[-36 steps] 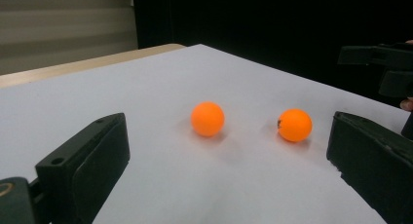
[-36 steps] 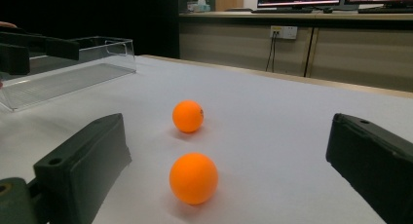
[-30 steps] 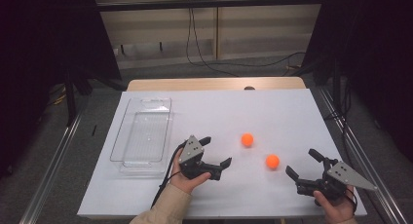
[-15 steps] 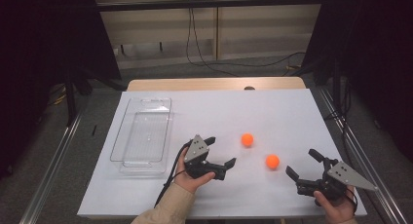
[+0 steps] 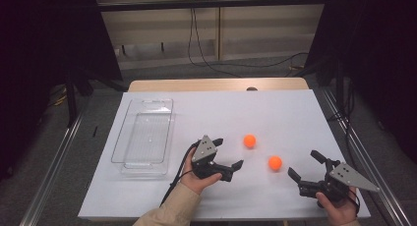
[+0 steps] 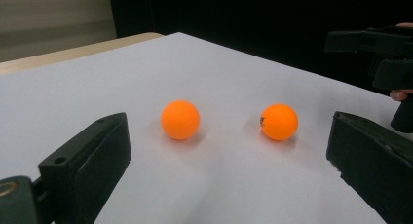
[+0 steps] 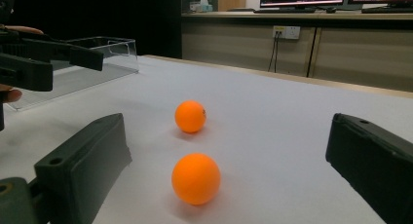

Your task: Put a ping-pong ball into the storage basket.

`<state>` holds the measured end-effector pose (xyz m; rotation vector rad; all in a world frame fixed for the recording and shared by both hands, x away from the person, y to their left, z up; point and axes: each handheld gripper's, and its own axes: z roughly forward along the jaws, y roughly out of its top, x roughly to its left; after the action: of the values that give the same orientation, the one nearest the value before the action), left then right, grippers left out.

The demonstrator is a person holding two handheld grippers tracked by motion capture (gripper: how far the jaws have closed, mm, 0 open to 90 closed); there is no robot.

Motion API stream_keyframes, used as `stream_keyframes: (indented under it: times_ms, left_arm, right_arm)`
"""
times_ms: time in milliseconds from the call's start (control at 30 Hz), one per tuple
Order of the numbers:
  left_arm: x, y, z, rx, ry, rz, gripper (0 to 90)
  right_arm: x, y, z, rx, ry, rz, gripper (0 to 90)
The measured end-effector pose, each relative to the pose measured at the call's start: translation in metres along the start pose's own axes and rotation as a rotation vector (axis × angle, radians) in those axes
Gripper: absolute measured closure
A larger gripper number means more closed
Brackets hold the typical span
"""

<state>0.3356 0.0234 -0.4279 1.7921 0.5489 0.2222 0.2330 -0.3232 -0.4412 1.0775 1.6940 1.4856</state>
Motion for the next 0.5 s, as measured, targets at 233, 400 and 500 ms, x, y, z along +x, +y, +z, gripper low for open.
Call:
stream_keyframes:
  times_ms: [233, 400, 500]
  left_arm:
    - [-0.003, 0.001, 0.007, 0.02, -0.016, 0.005, 2.2]
    - [-0.005, 0.002, 0.013, 0.033, -0.023, 0.007, 2.2]
    - [-0.007, 0.003, 0.016, 0.036, -0.033, 0.006, 2.2]
  right_arm:
    - [0.0, 0.0, 0.0, 0.0, -0.003, 0.0, 1.2]
    - [-0.001, 0.0, 0.001, 0.0, -0.003, 0.005, 1.2]
    - [-0.001, 0.0, 0.0, -0.001, -0.003, 0.005, 1.2]
